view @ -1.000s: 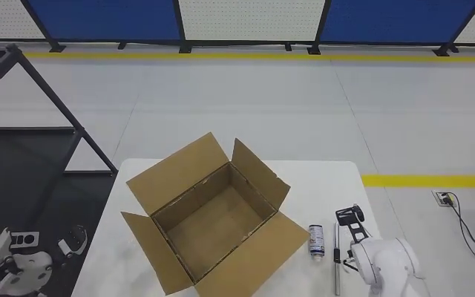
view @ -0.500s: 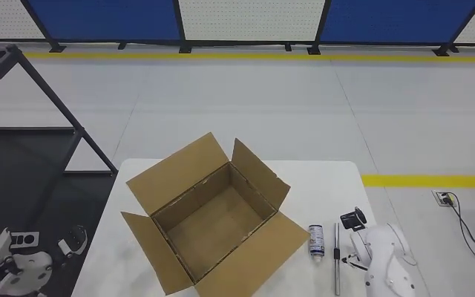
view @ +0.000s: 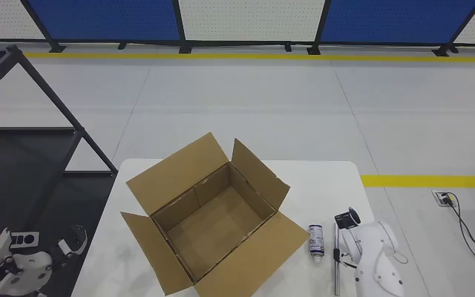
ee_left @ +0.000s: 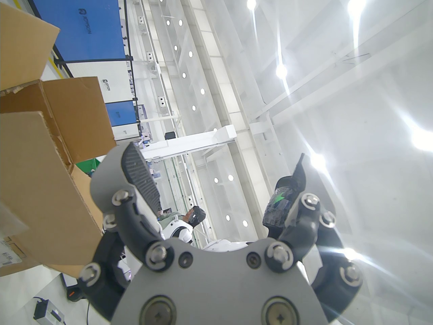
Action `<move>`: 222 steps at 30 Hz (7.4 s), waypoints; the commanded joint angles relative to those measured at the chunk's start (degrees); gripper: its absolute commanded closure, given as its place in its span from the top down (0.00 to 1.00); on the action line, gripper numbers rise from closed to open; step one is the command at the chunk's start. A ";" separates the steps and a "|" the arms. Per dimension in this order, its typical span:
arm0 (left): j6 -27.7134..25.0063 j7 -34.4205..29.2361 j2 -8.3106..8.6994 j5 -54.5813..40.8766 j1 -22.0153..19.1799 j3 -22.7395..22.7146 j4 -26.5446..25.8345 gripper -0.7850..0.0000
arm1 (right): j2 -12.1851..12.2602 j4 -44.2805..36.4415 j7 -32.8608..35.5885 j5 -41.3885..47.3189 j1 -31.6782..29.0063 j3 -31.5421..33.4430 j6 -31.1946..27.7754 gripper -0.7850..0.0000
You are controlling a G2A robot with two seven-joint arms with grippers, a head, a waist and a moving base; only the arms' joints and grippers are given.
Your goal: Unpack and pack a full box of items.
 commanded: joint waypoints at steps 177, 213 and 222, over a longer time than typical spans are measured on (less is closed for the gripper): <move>-1.86 -15.59 -1.74 9.29 8.81 -1.69 -4.47 1.00 | 5.63 -27.04 -12.18 55.13 3.64 -4.84 38.12 1.00; 0.64 -16.90 -0.63 11.73 7.89 1.96 -7.23 1.00 | 7.24 -16.07 -16.08 45.60 -13.83 7.39 48.67 0.25; 0.80 -17.00 -0.45 11.50 7.62 2.20 -6.67 1.00 | 6.33 -17.07 -15.93 43.86 -14.04 8.25 48.51 0.00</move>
